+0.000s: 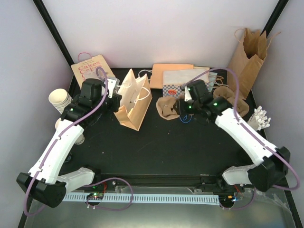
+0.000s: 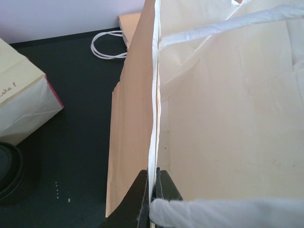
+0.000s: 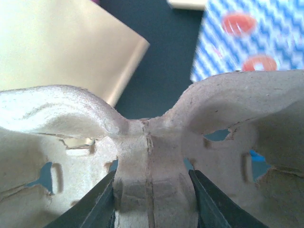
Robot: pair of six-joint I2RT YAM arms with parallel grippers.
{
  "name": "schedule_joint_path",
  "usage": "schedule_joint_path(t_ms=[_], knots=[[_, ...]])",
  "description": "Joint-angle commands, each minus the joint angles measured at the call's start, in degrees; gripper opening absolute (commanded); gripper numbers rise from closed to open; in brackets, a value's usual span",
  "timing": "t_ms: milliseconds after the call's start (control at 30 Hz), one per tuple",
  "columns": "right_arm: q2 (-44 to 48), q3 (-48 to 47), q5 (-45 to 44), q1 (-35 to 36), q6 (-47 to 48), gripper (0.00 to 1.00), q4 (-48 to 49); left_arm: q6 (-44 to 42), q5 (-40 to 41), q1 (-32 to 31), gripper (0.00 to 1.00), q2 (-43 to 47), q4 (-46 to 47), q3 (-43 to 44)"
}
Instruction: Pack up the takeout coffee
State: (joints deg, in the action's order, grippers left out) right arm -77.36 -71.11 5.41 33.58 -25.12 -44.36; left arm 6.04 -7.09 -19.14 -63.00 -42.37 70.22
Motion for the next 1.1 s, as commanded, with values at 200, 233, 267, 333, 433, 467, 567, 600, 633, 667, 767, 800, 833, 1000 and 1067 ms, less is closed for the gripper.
schedule_joint_path(t_ms=[200,233,267,333,433,467,567,600,633,667,767,800,833,1000,1067], knots=[[7.6,-18.7,17.0,-0.4,10.0,0.41,3.2,-2.9,-5.6,-3.4,0.02,-2.4,0.8,1.8],[6.7,-20.9,17.9,-0.4,10.4,0.41,3.1,-2.9,-5.7,-3.7,0.01,-2.7,0.3,2.1],[5.9,-23.1,19.9,-0.4,10.6,0.41,3.4,-3.0,-6.0,-3.9,0.02,-3.0,0.0,2.4],[4.1,-26.6,25.4,-0.4,10.0,0.41,5.1,-3.1,-6.9,-4.2,0.02,-3.5,-0.9,3.2],[1.7,-28.4,35.2,-0.4,5.8,0.39,11.4,-2.9,-9.7,-4.3,0.02,-4.2,-2.1,4.5],[0.9,-28.3,38.7,-0.4,3.8,0.39,14.1,-2.8,-11.2,-4.3,0.02,-4.2,-2.4,4.8],[-1.8,-27.0,49.3,-0.3,-1.6,0.39,21.6,-2.1,-14.7,-4.3,0.01,-4.3,-2.7,5.1],[-2.6,-26.3,52.1,-0.4,-3.2,0.39,24.0,-2.0,-15.4,-4.3,0.02,-4.4,-3.0,5.3],[-3.2,-25.6,54.2,-0.3,-4.5,0.39,26.3,-1.9,-16.1,-4.3,0.01,-4.5,-3.3,5.5],[-3.6,-24.7,55.3,-0.4,-5.7,0.39,28.0,-2.0,-16.5,-4.3,0.01,-4.6,-3.5,5.6],[-4.3,-21.7,56.5,-0.4,-8.8,0.39,32.6,-1.5,-18.2,-4.3,0.01,-4.6,-3.5,5.7],[-4.6,-20.7,57.1,-0.4,-10.2,0.39,34.5,-1.3,-18.8,-4.3,0.02,-4.5,-3.3,5.7],[-4.9,-19.9,57.8,-0.3,-11.7,0.39,36.2,-1.0,-19.3,-4.3,0.02,-4.5,-3.2,5.7],[-5.5,-16.7,59.7,-0.3,-14.7,0.39,40.1,0.3,-20.6,-4.2,0.01,-4.4,-2.4,6.0],[-4.9,-15.1,59.4,-0.3,-14.3,0.39,40.3,0.5,-21.3,-4.2,0.02,-4.4,-2.3,6.2]])
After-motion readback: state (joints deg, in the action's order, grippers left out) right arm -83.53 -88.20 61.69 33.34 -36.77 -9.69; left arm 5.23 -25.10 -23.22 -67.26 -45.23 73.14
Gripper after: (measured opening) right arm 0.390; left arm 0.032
